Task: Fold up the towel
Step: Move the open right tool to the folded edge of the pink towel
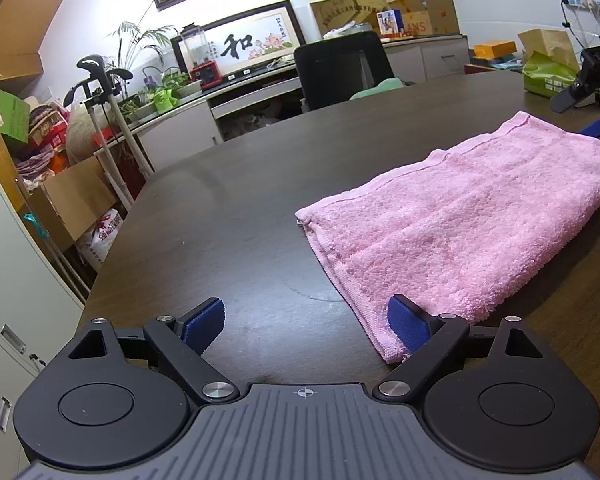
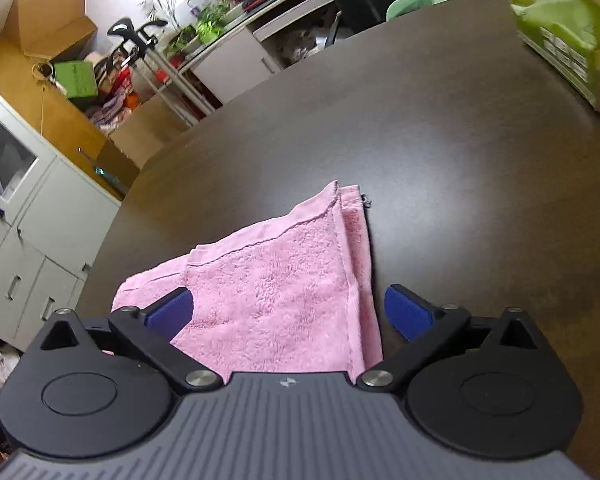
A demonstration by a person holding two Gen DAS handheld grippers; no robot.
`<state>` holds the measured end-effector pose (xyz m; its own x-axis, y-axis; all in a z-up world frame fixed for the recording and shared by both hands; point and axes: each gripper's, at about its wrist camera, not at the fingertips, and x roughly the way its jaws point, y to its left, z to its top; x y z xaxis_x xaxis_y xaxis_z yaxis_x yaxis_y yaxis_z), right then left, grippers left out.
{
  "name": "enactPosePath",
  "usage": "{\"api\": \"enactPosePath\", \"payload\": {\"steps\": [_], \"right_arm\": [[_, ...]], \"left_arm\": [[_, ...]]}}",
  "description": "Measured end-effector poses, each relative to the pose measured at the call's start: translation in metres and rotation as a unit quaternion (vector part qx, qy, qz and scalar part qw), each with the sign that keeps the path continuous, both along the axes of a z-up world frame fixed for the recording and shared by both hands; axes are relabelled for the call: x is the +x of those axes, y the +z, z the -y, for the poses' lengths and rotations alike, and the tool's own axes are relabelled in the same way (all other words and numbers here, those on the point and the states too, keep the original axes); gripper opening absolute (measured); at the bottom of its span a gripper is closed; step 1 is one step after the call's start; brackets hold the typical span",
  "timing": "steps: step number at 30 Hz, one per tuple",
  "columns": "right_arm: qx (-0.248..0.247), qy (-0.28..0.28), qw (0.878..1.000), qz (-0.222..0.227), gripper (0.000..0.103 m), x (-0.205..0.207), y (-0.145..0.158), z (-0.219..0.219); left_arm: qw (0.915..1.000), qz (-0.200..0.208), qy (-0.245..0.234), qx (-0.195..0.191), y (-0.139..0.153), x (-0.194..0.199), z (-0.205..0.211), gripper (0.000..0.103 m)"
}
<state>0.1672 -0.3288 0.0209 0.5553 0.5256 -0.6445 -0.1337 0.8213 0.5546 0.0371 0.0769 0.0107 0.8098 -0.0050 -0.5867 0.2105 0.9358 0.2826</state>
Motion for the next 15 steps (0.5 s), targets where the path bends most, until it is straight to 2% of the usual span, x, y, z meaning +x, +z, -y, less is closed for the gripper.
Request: {"api": "enactPosePath", "payload": {"steps": [7,8,9,11,15], "right_arm": [[-0.088,0.03,0.996,0.005,0.102,-0.006,0.009,-0.025],[-0.095,0.027,0.995,0.005,0.097,-0.007,0.01,-0.028],[-0.103,0.024,0.994,0.004,0.089,-0.008,0.012,-0.03],[-0.119,0.012,0.993,0.001,0.026,-0.01,0.015,-0.033],[-0.098,0.009,0.995,-0.004,0.025,-0.008,0.011,-0.026]], "left_arm": [[1.0,0.001,0.003,0.0,0.0,0.001,0.0,0.094],[1.0,0.001,0.004,0.0,0.0,0.001,0.0,0.094],[1.0,0.001,0.004,-0.001,-0.001,0.001,0.0,0.094],[1.0,0.001,0.005,-0.001,0.0,0.001,-0.001,0.094],[1.0,0.001,0.006,0.0,-0.001,0.001,0.0,0.095]]}}
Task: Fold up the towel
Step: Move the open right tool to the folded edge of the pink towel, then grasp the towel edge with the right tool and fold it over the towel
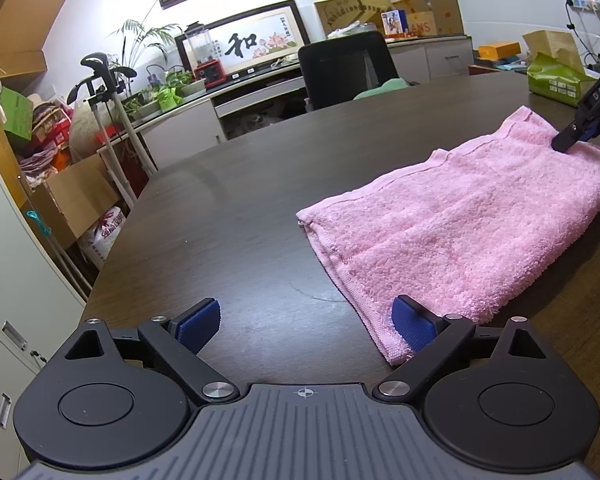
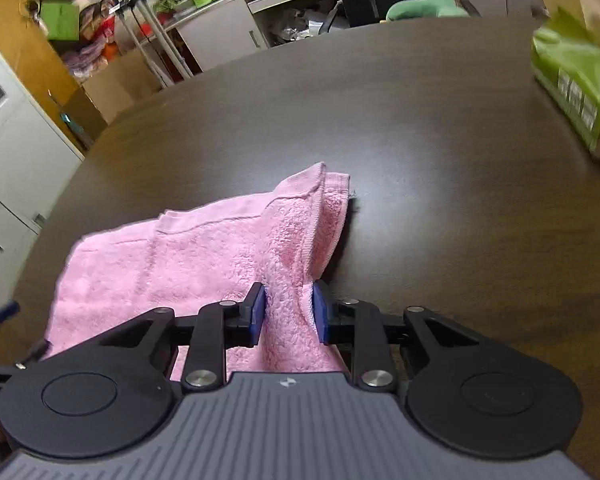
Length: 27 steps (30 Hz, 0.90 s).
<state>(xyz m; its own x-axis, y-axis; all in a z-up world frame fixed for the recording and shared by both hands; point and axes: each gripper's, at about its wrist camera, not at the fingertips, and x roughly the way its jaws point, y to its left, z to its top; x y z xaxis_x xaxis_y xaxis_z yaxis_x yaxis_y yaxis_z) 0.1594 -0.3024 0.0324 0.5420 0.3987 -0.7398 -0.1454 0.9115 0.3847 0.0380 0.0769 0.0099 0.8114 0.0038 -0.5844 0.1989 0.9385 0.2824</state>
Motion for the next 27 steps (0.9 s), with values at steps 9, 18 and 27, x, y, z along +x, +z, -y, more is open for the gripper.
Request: {"api": "enactPosePath", "payload": {"steps": [9,18,27], "right_arm": [[0.003,-0.014,0.999,0.031,0.015,-0.01,0.002,0.0],[-0.018,-0.007,0.996,0.084,0.013,-0.024,0.028,-0.021],[-0.01,0.075,0.991,0.11,0.012,-0.03,0.065,-0.096]], "left_arm": [[1.0,0.001,0.005,0.001,-0.001,0.0,0.0,0.098],[0.9999,0.005,0.01,0.004,-0.002,0.0,0.001,0.1],[0.9999,0.004,0.015,0.001,-0.002,-0.001,0.0,0.102]]}}
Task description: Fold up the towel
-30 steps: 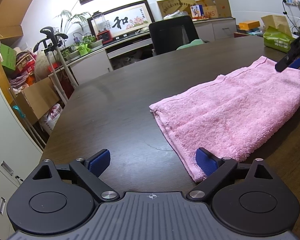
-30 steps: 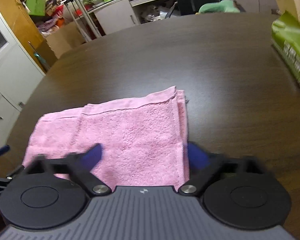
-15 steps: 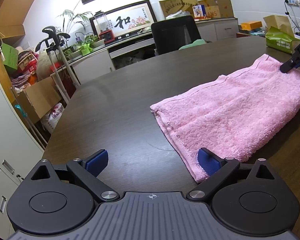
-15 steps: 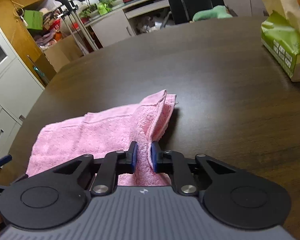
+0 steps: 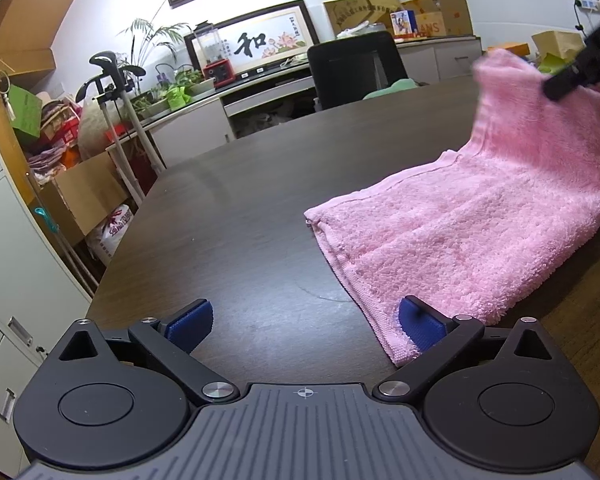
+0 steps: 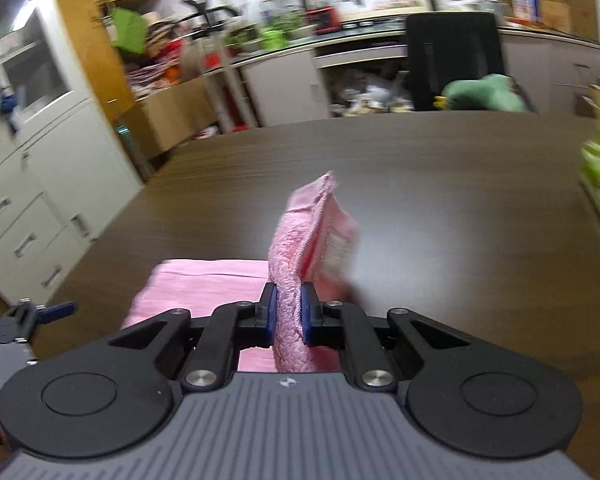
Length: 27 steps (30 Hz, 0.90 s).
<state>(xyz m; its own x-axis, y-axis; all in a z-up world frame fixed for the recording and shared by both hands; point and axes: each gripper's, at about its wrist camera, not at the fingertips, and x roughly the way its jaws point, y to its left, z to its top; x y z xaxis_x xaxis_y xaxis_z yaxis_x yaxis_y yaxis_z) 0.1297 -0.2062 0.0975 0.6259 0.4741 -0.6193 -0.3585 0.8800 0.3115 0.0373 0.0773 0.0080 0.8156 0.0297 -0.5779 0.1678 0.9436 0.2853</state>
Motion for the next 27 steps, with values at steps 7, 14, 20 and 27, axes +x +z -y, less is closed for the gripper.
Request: {"api": "enactPosePath", "payload": {"steps": [7,14,20,27], "right_arm": [[-0.039,0.057,0.997,-0.04,0.014,0.02,-0.019,-0.096],[-0.045,0.101,0.993,-0.035,0.029,0.011,-0.026,-0.144],[-0.001,0.079,0.997,-0.002,0.053,0.0,0.005,-0.105],[-0.009,0.078,0.995,-0.056,0.045,0.009,-0.019,-0.119]], "left_arm": [[0.9999,-0.004,0.002,-0.009,0.001,0.0,-0.001,0.102],[0.9999,-0.008,0.001,-0.015,0.002,-0.001,-0.002,0.103],[0.9999,-0.008,0.0,-0.014,0.002,-0.002,-0.001,0.103],[0.9998,-0.007,-0.001,-0.018,-0.001,-0.003,-0.003,0.103]]}}
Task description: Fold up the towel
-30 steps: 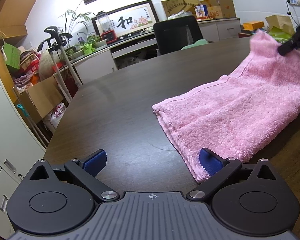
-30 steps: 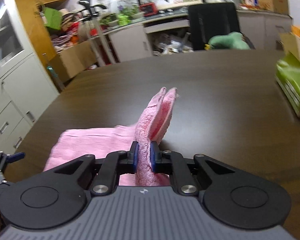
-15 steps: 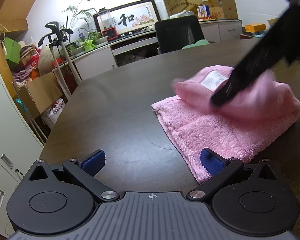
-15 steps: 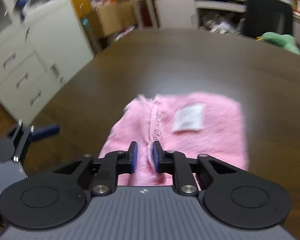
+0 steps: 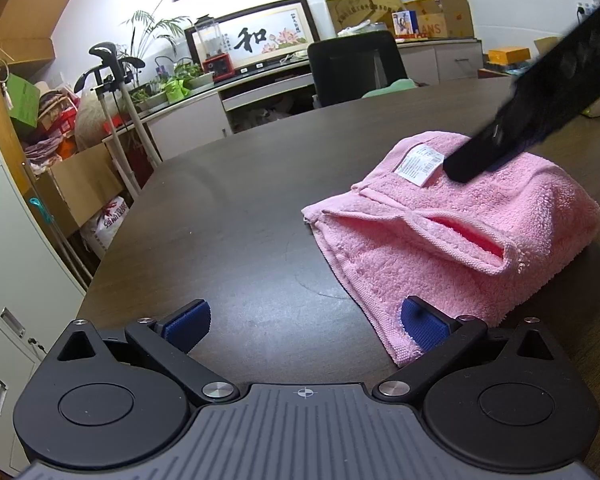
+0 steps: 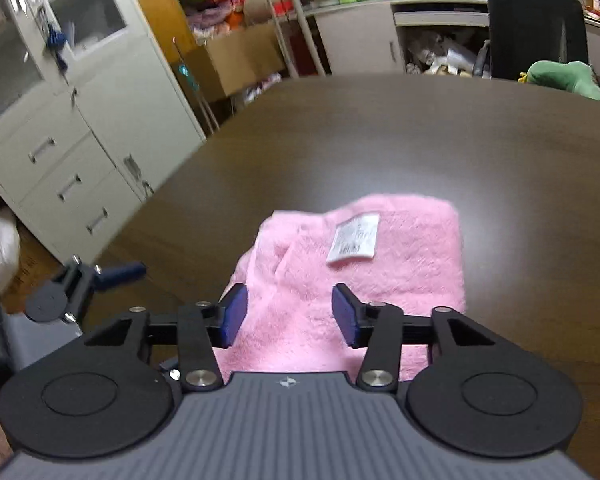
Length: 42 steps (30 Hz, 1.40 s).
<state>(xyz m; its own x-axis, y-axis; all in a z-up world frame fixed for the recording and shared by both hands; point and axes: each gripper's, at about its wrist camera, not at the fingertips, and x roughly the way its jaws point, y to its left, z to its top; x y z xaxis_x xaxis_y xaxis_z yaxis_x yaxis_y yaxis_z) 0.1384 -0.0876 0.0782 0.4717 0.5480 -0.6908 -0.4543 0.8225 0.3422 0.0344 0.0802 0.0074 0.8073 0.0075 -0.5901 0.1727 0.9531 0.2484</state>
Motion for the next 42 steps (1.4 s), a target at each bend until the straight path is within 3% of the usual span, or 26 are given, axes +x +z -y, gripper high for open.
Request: {"api": "enactPosePath", "payload": {"steps": [8,11,13,16,23,25,29,35,42], "right_arm": [[-0.093,-0.006,0.996,0.011,0.039,-0.002,-0.008,-0.042],[-0.1,-0.006,0.995,0.01,0.027,-0.007,-0.011,-0.044],[-0.11,0.006,0.994,0.023,0.011,-0.014,-0.013,-0.047],[-0.126,0.01,0.99,0.062,0.008,-0.028,-0.013,-0.053],[-0.063,-0.001,0.995,0.072,0.007,-0.033,-0.002,-0.031],[-0.024,0.0,0.997,0.079,0.007,-0.038,0.008,-0.023],[-0.005,0.022,0.996,0.082,0.007,-0.043,0.014,-0.023],[-0.033,0.037,0.998,0.039,0.009,-0.028,-0.015,-0.039],[0.032,0.032,0.999,0.009,0.011,-0.023,-0.016,-0.021]], "left_arm": [[1.0,-0.001,-0.002,-0.003,0.004,0.006,-0.01,0.103],[1.0,-0.002,-0.001,-0.002,0.004,0.006,-0.01,0.103],[1.0,-0.002,-0.001,-0.004,0.004,0.007,-0.011,0.103],[1.0,-0.004,-0.001,-0.007,0.004,0.007,-0.011,0.103],[1.0,-0.004,0.0,-0.008,0.003,0.006,-0.01,0.103],[1.0,-0.004,0.0,-0.009,0.002,0.004,-0.008,0.103],[0.9999,-0.005,0.0,-0.01,-0.001,0.003,-0.007,0.103],[0.9999,-0.005,0.0,-0.011,0.001,0.005,-0.007,0.103],[0.9999,-0.005,0.0,-0.011,0.002,0.007,-0.007,0.103]]}}
